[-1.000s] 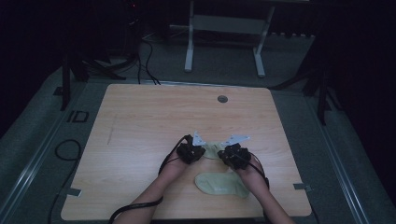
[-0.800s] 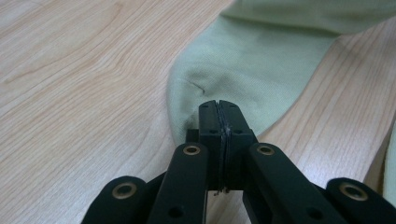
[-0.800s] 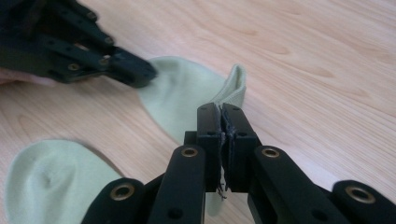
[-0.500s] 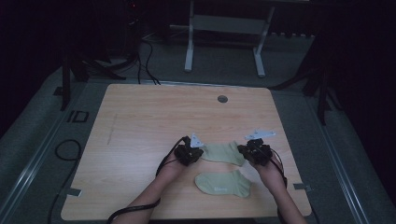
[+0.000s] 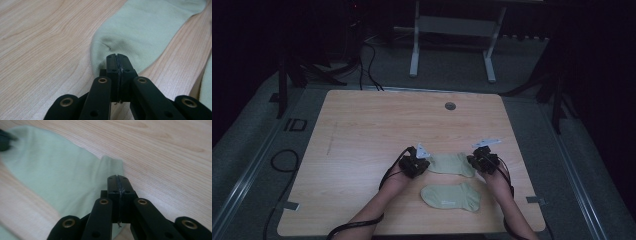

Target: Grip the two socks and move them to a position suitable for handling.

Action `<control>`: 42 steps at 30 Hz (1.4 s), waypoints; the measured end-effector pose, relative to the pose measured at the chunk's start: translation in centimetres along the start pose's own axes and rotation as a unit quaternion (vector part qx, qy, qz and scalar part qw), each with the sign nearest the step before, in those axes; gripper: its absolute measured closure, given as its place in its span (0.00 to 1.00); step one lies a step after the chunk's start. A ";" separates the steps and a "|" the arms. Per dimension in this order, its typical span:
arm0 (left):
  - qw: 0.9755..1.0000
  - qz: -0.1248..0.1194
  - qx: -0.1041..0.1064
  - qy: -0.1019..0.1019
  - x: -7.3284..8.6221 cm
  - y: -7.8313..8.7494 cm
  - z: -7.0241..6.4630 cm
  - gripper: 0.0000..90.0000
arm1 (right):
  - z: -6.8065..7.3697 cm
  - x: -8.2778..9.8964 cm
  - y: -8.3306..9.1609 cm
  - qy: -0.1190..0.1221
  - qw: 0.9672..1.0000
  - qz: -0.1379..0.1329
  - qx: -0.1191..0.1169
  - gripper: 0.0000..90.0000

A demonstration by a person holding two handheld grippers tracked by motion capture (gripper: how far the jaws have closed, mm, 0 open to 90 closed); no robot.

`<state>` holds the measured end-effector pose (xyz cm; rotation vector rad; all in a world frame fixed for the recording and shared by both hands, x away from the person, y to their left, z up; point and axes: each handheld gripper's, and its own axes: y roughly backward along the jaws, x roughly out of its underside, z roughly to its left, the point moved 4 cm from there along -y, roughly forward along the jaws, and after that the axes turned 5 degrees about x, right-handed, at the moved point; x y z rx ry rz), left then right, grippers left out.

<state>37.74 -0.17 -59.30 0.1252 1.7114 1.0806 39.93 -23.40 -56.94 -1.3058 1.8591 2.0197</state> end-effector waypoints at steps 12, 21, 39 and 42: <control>1.000 0.001 -0.001 -0.001 -0.2 -0.1 -0.1 0.98 | -1.3 -0.1 -1.6 -0.007 1.000 0.008 0.012 0.99; 1.000 -0.002 0.002 0.004 -0.5 -0.5 0.2 0.98 | -1.6 0.2 -1.3 -0.015 1.000 0.010 0.015 0.99; 1.000 0.004 0.019 0.021 -1.1 -0.2 0.1 0.74 | -1.2 0.0 -0.8 -0.010 1.000 0.004 0.006 0.76; 0.999 0.000 0.021 0.024 -1.6 0.3 0.2 0.62 | -1.1 -0.6 0.1 -0.012 1.000 -0.017 -0.004 0.59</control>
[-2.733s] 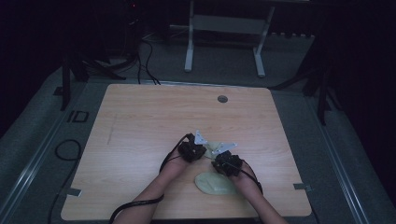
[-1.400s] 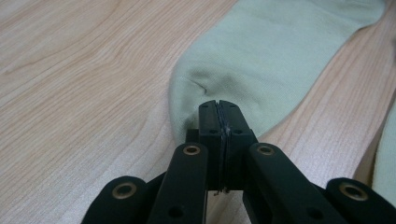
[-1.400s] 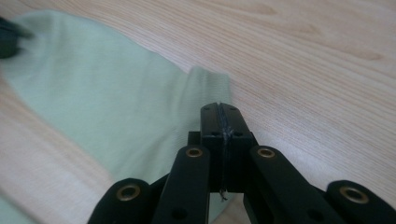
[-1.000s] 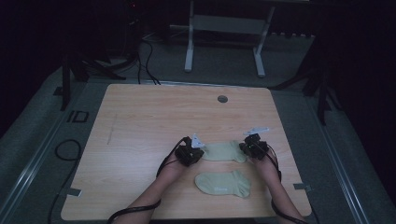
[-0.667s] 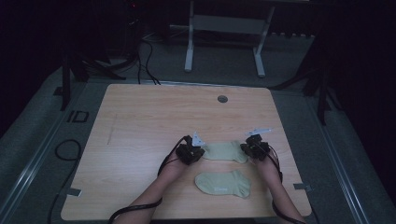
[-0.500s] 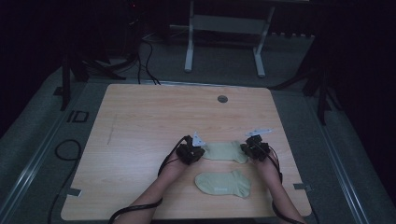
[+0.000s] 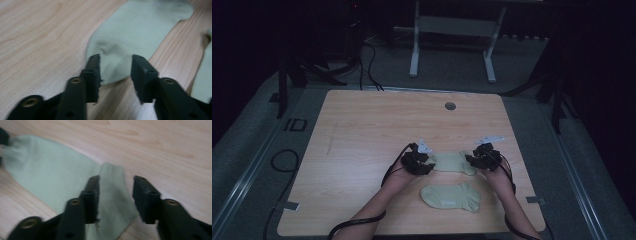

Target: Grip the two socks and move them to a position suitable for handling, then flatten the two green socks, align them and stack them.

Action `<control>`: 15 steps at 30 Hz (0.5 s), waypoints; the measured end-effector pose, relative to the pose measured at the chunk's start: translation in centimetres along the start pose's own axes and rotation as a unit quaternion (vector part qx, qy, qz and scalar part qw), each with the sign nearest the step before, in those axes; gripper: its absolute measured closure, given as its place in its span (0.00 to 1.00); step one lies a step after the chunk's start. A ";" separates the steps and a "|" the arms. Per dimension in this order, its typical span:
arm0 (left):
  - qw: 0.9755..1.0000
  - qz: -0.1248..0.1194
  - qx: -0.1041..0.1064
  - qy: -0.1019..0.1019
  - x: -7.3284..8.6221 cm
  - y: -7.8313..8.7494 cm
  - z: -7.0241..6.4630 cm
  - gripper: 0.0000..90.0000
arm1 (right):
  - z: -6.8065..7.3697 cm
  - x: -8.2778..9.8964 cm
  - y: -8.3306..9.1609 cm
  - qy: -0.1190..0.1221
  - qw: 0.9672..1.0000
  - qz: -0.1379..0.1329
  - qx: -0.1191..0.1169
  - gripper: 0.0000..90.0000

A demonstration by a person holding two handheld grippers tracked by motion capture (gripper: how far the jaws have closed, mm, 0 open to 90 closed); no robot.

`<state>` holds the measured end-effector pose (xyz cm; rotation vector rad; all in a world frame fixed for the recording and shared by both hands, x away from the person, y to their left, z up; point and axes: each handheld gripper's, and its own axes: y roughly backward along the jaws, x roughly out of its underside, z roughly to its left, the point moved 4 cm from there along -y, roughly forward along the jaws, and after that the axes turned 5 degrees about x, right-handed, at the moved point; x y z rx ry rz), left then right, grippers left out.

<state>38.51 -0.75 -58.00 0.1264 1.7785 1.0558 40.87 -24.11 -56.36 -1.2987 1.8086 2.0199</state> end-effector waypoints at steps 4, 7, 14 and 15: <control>1.000 0.005 -0.003 -0.003 -0.4 0.8 -0.3 0.52 | 0.4 -0.7 1.4 0.011 1.000 -0.012 -0.026 0.49; 1.000 0.001 0.001 0.003 -0.4 1.5 -0.5 0.49 | 0.6 -0.9 2.3 0.013 0.999 -0.021 -0.031 0.45; 1.000 -0.002 0.021 0.011 0.6 4.7 -1.9 0.43 | 1.5 0.2 5.1 0.024 0.999 -0.030 -0.037 0.33; 1.000 0.000 0.025 0.013 0.8 4.9 -2.2 0.43 | 1.6 0.5 5.4 0.021 0.998 -0.030 -0.045 0.34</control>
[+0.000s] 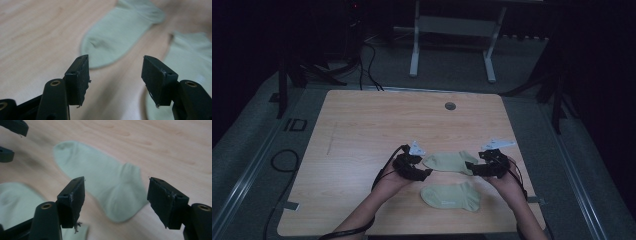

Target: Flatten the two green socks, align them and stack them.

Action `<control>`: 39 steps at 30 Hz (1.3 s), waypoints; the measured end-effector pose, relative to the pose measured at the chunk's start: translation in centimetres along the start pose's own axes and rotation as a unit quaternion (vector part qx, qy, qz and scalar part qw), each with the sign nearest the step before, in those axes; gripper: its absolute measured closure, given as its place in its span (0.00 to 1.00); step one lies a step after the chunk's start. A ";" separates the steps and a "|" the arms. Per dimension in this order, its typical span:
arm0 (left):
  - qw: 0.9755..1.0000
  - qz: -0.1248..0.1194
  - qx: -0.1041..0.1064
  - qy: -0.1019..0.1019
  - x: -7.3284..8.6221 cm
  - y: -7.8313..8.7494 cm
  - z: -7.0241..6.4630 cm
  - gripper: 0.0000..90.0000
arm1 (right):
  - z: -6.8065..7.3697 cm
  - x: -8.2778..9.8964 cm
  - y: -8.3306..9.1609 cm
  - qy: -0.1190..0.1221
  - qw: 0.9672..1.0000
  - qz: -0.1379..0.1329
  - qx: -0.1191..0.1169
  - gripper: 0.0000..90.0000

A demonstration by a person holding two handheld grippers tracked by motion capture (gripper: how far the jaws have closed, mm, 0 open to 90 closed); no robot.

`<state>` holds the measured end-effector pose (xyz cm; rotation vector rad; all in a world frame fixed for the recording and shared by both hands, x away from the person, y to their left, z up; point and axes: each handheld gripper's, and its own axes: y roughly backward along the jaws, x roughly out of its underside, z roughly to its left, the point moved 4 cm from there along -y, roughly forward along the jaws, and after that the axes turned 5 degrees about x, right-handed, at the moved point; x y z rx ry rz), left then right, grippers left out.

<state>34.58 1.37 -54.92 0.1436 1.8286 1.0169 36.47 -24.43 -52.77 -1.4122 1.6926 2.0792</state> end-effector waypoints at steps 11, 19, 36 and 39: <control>0.999 0.032 0.005 -0.002 3.3 0.8 -3.2 0.37 | 1.7 4.5 1.9 0.009 0.998 0.021 -0.062 0.38; 0.999 0.053 0.007 0.002 5.0 -1.3 -3.4 0.43 | 2.6 7.3 1.3 0.029 0.997 0.054 -0.051 0.63; 0.998 0.062 0.009 -0.014 4.7 -1.5 -4.4 0.98 | 4.4 8.6 1.1 0.059 0.996 0.062 -0.031 0.94; 0.999 0.049 0.009 -0.013 4.3 -1.0 -4.6 0.98 | 4.3 8.4 1.7 0.043 0.997 0.052 -0.033 0.95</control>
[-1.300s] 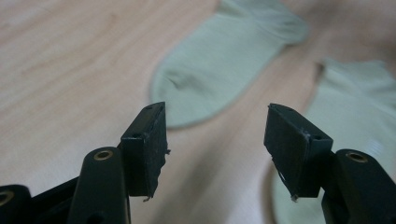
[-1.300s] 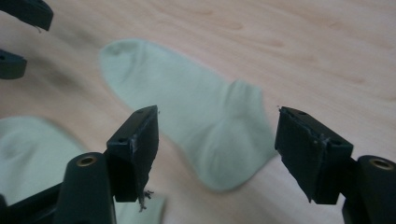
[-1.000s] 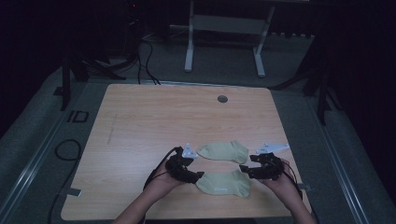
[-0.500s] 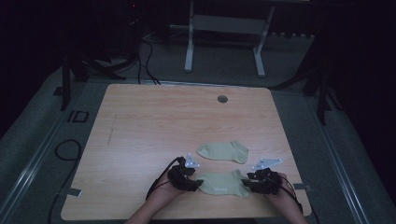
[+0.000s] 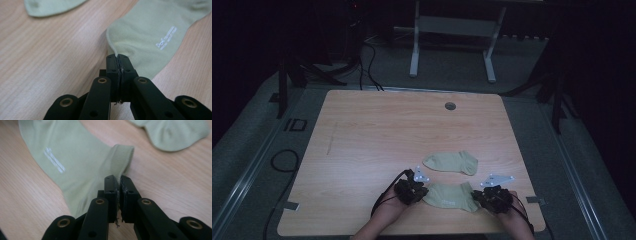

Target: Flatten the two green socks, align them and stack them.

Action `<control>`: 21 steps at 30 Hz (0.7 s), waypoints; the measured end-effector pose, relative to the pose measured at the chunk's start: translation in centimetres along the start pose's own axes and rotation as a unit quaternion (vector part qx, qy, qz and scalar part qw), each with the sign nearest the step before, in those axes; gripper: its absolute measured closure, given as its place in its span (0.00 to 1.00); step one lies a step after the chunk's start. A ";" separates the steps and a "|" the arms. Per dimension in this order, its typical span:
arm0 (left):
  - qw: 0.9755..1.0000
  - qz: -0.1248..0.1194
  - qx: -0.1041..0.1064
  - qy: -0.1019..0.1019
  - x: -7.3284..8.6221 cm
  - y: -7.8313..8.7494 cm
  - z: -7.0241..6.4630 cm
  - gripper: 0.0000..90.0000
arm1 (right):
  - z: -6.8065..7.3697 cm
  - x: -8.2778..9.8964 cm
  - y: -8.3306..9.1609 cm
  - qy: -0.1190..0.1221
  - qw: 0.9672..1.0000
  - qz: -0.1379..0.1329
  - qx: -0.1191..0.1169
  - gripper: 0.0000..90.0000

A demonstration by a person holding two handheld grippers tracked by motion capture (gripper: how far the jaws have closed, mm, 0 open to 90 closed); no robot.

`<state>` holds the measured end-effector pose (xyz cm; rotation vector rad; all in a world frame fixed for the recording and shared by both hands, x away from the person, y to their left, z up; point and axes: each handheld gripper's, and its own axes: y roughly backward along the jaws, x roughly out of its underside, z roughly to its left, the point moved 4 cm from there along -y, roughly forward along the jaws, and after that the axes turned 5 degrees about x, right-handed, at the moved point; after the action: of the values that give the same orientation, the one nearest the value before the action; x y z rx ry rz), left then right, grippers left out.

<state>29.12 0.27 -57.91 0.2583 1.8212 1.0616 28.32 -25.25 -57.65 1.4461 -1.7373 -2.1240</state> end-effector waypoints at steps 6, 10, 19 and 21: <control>1.000 -0.022 0.000 -0.007 -0.8 1.7 -0.4 0.98 | -0.4 -0.9 2.0 -0.030 0.999 -0.028 -0.012 0.95; 0.999 -0.033 -0.003 -0.003 -1.8 2.4 0.0 0.98 | -1.1 -2.2 2.7 -0.027 0.999 -0.042 0.000 0.94; 0.999 -0.037 -0.021 0.012 -4.6 2.9 2.5 0.98 | -3.6 -5.6 2.9 -0.032 0.998 -0.058 0.019 0.94; 0.999 -0.037 -0.025 0.021 -5.5 2.8 3.4 0.98 | -4.5 -6.4 2.3 -0.041 0.997 -0.057 0.023 0.94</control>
<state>33.98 0.59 -52.75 0.1389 1.8244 1.0662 33.76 -25.95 -51.64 1.5258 -1.7845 -2.2438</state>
